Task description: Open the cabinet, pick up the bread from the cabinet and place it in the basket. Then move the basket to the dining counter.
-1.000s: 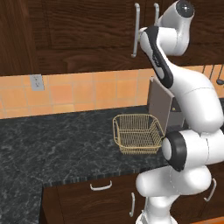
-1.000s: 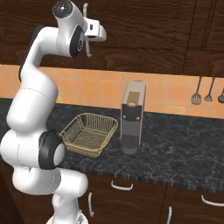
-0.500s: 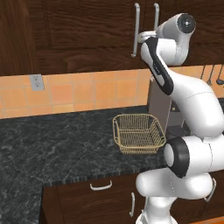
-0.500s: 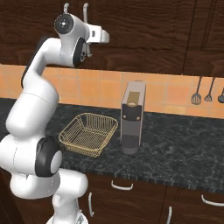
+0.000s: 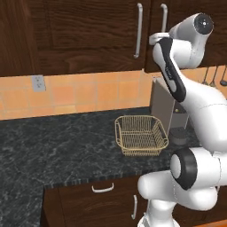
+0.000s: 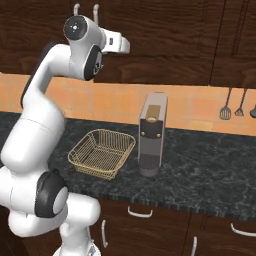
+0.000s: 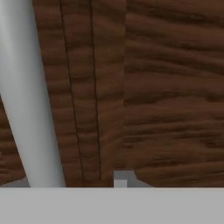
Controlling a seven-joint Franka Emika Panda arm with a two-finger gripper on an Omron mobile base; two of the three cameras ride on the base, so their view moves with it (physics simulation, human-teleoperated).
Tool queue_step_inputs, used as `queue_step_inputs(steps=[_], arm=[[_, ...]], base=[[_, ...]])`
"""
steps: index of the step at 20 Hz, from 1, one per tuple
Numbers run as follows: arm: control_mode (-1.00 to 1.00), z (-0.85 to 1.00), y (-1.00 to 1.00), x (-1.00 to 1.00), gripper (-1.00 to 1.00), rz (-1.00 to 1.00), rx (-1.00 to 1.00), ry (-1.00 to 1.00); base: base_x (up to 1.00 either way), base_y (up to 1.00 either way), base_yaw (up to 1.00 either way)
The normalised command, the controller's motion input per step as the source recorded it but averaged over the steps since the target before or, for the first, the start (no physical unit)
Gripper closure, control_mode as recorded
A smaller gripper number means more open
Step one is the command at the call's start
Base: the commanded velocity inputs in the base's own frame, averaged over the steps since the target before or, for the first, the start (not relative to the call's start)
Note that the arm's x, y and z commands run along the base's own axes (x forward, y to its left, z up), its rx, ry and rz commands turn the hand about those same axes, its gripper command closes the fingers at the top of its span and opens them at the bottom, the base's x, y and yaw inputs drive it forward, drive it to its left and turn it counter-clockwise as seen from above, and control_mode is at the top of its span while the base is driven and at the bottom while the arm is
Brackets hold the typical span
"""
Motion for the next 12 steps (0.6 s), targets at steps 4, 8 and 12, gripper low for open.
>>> queue_step_inputs(steps=[4,8,12], arm=[[-1.0,-0.03,-1.0,-0.99,1.0,0.0,0.06,-0.06],[-1.0,0.0,-1.0,-1.0,1.0,0.0,0.05,-0.05],[-1.0,0.0,-1.0,-1.0,1.0,0.0,0.03,-0.02]], base=[[0.0,0.0,0.0],[0.0,0.0,0.0],[0.0,0.0,0.0]])
